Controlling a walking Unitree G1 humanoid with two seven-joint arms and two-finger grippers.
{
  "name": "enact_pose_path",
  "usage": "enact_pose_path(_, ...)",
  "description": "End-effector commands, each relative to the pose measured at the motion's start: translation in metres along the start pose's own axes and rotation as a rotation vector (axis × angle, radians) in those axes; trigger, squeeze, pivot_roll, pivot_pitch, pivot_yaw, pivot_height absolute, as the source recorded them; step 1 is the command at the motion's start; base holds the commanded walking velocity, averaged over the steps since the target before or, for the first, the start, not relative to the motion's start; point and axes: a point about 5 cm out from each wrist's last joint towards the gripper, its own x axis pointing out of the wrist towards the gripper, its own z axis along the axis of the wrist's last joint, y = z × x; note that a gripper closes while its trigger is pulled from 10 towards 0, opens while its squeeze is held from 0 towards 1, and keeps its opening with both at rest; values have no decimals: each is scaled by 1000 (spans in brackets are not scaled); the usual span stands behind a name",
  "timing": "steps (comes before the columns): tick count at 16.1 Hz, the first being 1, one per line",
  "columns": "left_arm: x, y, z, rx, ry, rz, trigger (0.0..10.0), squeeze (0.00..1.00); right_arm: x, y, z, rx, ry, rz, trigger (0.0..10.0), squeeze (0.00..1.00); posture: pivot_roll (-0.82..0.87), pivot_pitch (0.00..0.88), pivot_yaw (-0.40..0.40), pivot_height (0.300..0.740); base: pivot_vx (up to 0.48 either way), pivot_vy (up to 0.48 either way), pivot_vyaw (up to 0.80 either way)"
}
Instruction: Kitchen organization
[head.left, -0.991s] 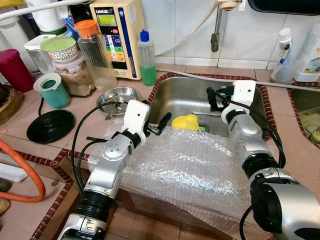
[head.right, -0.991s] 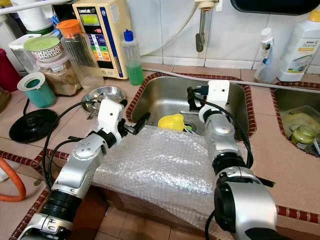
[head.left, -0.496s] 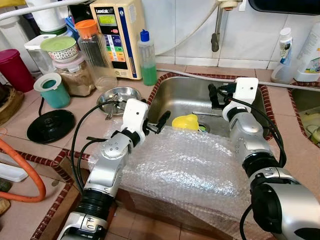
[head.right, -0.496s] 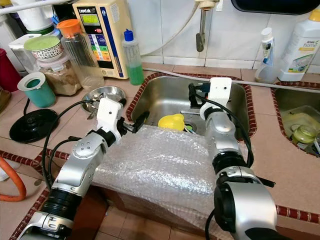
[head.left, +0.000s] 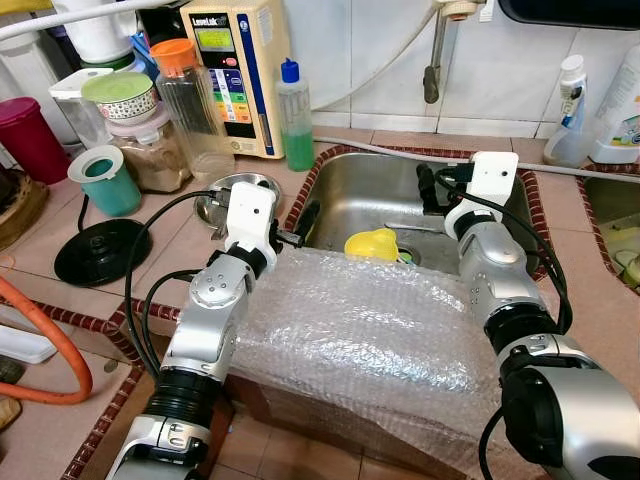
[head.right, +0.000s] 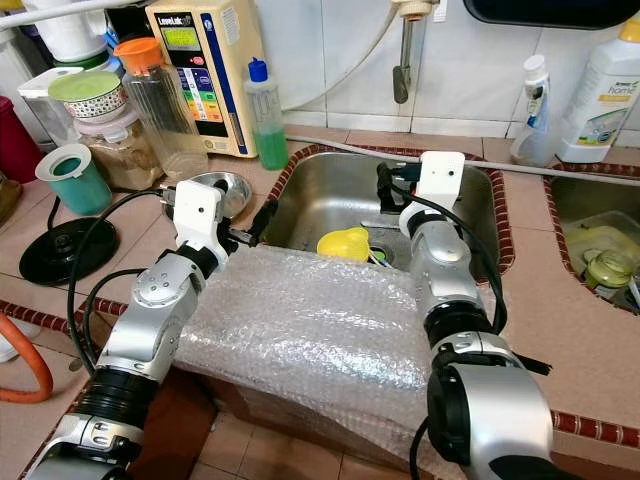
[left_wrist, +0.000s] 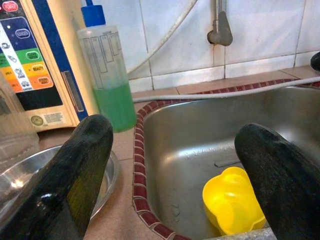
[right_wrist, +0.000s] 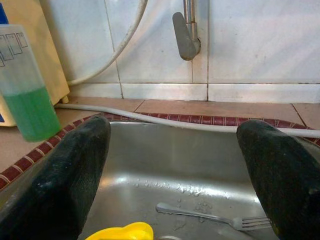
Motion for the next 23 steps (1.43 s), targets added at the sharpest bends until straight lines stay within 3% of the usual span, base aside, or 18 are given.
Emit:
enact_pose_path(1, 1, 8, 2, 8, 1, 48, 10000, 0, 4, 8, 10, 12, -31, 23, 10000, 1000, 15, 0, 127, 740, 0, 0, 0)
enact_pose_path(6, 3, 18, 6, 10, -13, 111, 10000, 0, 5, 11, 15, 24, -54, 33, 10000, 1000, 16, 0, 127, 740, 0, 0, 0)
enact_pose_path(10, 0, 37, 11, 22, -33, 263, 10000, 0, 3, 18, 17, 38, -78, 45, 10000, 1000, 22, 0, 132, 740, 0, 0, 0)
enact_pose_path(12, 1, 46, 14, 31, -37, 295, 10000, 0, 3, 20, 19, 44, -90, 49, 10000, 855, 43, 0, 128, 740, 0, 0, 0)
enact_pose_path(13, 1, 51, 16, 21, -37, 319, 10000, 0, 1, 22, 18, 44, -92, 64, 10000, 439, 56, 0, 119, 740, 0, 0, 0)
enact_pose_path(17, -1, 63, 14, 3, -4, 384, 10000, 0, -6, 29, 16, 33, -86, 115, 10000, 392, 63, 0, 111, 740, 0, 0, 0)
enact_pose_path(20, 3, 80, -2, -92, 144, 429, 10000, 0, -20, 43, 17, 40, -73, 188, 10000, 388, 48, 0, 122, 740, 0, 0, 0)
enact_pose_path(21, 6, 82, -4, -101, 188, 424, 10000, 0, -25, 49, 18, 49, -66, 232, 10000, 282, 40, 0, 128, 740, 0, 0, 0)
enact_pose_path(22, 7, 82, -5, -99, 203, 419, 10000, 0, -27, 51, 18, 52, -62, 245, 10000, 282, 40, 0, 128, 740, 0, 0, 0)
enact_pose_path(23, 10, 82, -9, -125, 235, 420, 10000, 0, -33, 55, 15, 53, -39, 278, 10000, 16, 29, 0, 134, 740, 0, 0, 0)
